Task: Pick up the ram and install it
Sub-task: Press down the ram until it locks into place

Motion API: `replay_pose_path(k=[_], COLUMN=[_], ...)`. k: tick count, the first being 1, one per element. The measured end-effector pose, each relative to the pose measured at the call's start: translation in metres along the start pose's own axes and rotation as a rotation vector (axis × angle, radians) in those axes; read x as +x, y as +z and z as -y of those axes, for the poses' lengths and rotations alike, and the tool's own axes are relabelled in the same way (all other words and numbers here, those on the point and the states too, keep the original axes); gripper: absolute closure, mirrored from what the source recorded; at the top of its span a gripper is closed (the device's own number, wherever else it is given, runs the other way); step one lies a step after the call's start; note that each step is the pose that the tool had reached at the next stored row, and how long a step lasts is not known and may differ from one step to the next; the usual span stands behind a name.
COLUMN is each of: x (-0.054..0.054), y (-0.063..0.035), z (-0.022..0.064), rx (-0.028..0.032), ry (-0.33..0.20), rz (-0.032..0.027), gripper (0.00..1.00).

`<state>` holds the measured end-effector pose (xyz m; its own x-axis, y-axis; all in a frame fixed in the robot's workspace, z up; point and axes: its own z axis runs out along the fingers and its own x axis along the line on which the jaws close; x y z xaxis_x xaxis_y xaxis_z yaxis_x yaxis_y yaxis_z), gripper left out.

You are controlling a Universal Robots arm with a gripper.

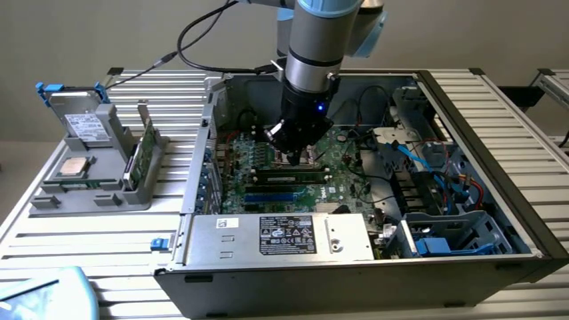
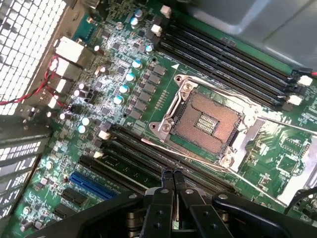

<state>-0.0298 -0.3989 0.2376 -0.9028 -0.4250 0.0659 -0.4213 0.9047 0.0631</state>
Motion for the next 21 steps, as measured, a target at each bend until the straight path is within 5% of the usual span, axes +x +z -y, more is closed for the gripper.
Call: replay_pose_path(k=[11, 21], x=[-0.0001, 0.0025], y=[0.0005, 0.0002], z=[0.0, 0.0022], rx=[-0.0116, -0.0134], ry=[0.174, 0.212], rz=[0.0111, 0.0133], gripper=[0.9, 0.9])
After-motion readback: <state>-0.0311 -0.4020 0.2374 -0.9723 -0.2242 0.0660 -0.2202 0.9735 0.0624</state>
